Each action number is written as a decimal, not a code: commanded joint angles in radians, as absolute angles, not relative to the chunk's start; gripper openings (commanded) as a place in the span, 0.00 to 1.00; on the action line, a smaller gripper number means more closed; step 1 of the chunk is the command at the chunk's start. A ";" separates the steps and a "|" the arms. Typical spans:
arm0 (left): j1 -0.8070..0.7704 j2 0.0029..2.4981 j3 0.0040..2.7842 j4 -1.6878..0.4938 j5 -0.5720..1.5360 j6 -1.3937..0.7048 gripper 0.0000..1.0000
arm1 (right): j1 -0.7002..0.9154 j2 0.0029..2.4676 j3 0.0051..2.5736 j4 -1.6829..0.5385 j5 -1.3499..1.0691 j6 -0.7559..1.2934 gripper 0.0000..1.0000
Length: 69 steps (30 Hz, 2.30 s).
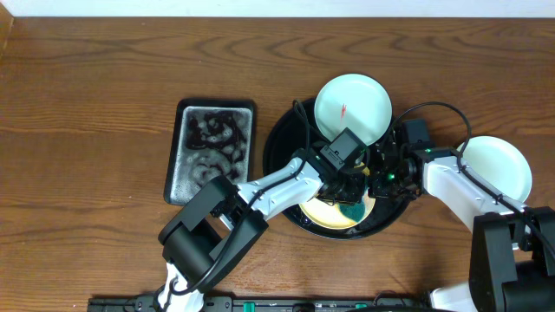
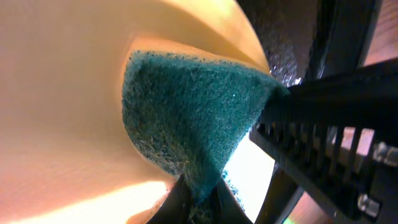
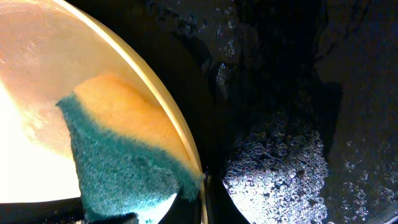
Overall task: Clean dirty plates on tray and stack at the side
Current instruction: 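Scrub the yellow plate with the sponge while the right gripper holds it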
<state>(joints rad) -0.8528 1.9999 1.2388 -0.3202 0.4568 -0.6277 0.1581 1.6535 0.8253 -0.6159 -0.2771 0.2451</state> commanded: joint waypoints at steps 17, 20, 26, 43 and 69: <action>-0.722 1.921 1.188 -0.549 -0.172 -0.504 0.07 | 0.152 1.676 0.802 -0.617 -0.184 0.258 0.01; -0.728 1.921 1.188 -0.551 -0.193 -0.506 0.07 | 0.152 1.676 0.802 -0.619 -0.184 0.258 0.01; -0.760 1.930 1.188 -0.525 -0.017 -0.505 0.07 | 0.152 1.676 0.802 -0.619 -0.184 0.258 0.01; -0.834 1.986 1.188 -0.417 0.297 -0.569 0.07 | 0.152 1.676 0.802 -0.620 -0.184 0.258 0.01; -0.857 1.960 1.477 -0.817 -0.382 -0.487 0.07 | 0.152 1.676 0.802 -0.621 -0.184 0.258 0.01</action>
